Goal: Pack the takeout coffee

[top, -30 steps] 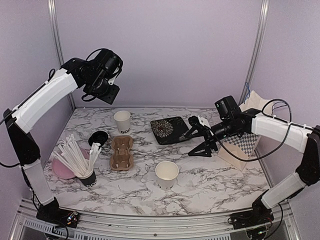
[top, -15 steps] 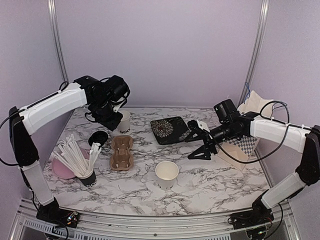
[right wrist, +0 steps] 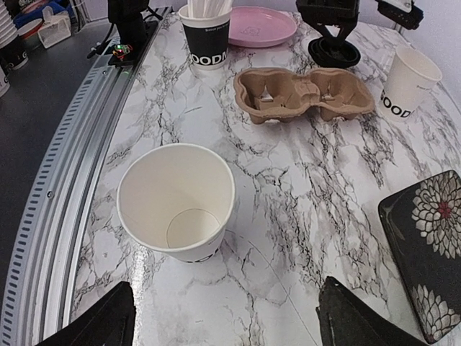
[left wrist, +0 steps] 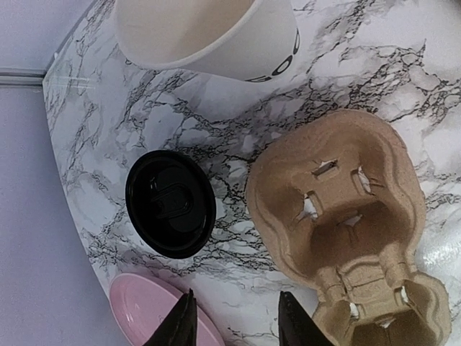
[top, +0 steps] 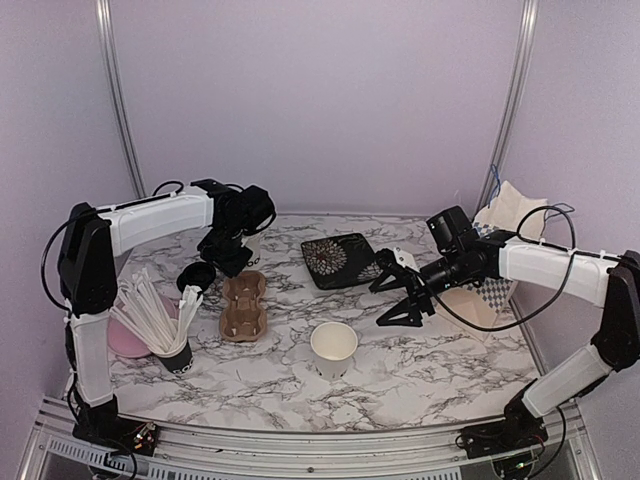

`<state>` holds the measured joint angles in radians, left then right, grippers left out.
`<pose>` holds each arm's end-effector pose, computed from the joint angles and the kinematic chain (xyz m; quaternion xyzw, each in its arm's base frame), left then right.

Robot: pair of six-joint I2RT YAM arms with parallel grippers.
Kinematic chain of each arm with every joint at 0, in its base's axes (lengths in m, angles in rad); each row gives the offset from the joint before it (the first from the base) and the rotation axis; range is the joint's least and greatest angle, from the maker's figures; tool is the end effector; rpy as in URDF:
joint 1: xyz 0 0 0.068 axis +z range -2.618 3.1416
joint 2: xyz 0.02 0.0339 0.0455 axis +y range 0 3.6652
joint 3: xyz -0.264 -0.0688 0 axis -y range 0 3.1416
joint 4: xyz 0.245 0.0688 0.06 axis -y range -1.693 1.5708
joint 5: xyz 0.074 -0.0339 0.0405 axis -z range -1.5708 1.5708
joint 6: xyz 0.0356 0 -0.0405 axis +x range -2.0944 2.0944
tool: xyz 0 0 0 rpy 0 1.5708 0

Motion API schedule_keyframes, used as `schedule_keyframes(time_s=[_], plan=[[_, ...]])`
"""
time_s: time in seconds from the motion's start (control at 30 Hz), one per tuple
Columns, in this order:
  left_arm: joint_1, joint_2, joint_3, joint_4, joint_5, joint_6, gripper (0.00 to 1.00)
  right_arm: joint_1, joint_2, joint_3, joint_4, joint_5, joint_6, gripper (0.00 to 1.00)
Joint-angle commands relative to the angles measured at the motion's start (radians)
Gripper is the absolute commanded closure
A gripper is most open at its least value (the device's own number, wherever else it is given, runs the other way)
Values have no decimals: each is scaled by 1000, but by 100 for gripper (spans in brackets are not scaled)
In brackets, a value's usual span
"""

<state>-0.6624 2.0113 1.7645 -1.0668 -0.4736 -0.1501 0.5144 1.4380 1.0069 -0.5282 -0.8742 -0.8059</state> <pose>0.3346 -0.2404 0.2484 0.2152 0.9402 0.1645 0.2065 0.2376 0.1656 0.2480 -0.6305 0.6043 0.3598 0.3284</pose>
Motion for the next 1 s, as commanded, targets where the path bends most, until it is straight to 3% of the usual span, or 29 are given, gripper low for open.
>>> schedule_keyframes(time_s=[0.0, 0.53, 0.97], plan=[[38, 27, -33, 57, -50, -29, 62, 11, -3, 6, 17, 9, -7, 15], [99, 115, -116, 182, -51, 0, 59, 12, 11, -1, 12, 12, -17, 15], [121, 159, -115, 196, -80, 10, 68, 11, 28, 1, 5, 11, -24, 16]])
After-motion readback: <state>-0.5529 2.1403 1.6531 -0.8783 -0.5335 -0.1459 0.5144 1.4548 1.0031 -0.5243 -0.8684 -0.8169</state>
